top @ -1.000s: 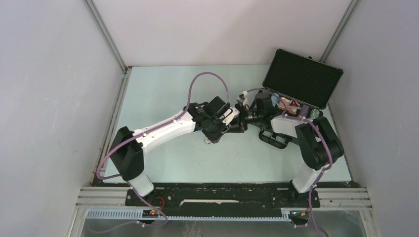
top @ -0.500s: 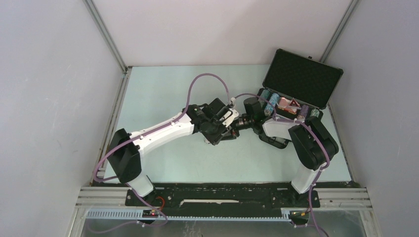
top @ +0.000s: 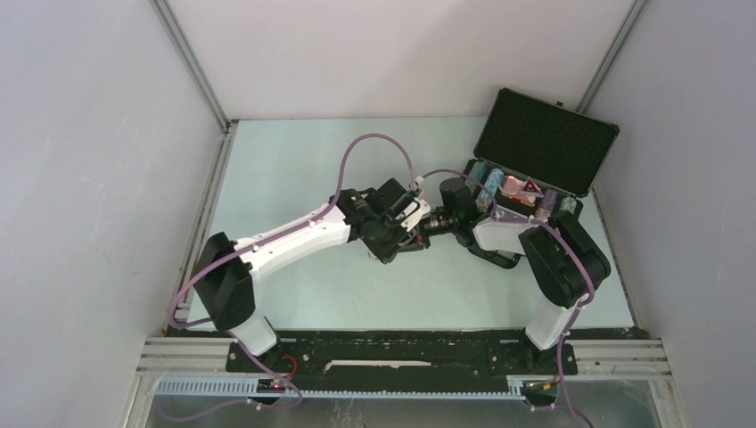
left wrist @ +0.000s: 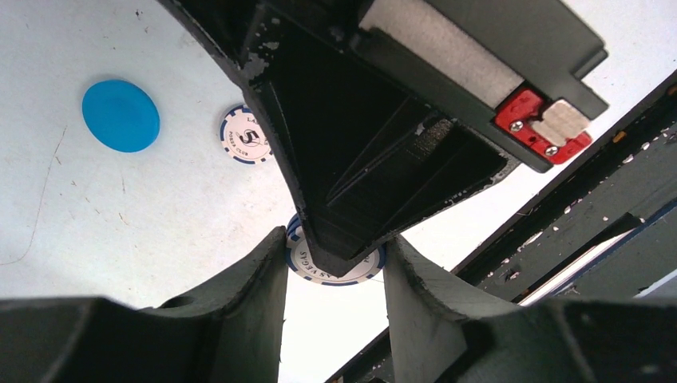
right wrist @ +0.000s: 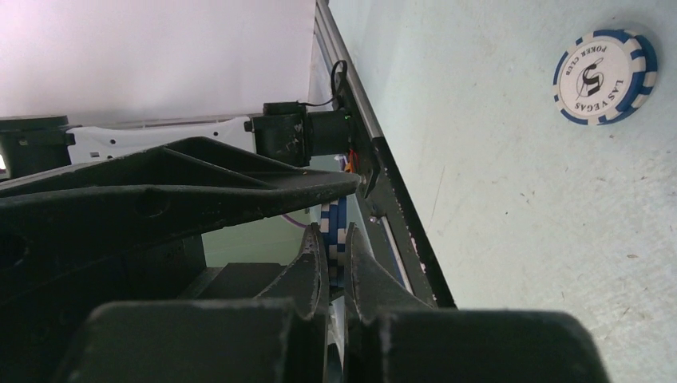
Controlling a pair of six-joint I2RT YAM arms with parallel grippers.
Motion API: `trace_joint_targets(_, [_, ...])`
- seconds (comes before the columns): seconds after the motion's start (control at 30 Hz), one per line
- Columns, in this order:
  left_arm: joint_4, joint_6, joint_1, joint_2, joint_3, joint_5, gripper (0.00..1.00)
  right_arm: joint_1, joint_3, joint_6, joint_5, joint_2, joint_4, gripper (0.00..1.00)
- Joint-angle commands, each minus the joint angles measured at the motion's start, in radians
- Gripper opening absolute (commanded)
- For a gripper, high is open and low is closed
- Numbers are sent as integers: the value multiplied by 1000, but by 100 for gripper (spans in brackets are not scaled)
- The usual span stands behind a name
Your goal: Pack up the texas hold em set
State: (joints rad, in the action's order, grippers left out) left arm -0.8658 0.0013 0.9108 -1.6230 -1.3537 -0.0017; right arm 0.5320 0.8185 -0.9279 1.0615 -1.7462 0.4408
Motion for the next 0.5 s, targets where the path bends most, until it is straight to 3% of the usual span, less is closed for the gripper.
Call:
trace_joint_targets(0.0, [41,9,17,43,21,-19,3,10,-34,-165,8,32,205,0])
trace_joint_targets(0.1, [46,9,17,59,26,-10,23,12,-52,-174,-9,48,225,0])
trace_joint_targets(0.27, [66,5,18,104,40,-6,53,16,-53,-81,-73,87,82,0])
trace_joint_targets(0.37, [88,6,16,148,54,26,86,18,-60,-73,-94,88,69,0])
trace_joint_targets(0.43, [110,5,12,186,65,43,99,20,-59,-64,-106,84,60,0])
trace_joint_targets(0.47, [119,-19,9,204,68,53,100,20,-59,-61,-108,82,56,0])
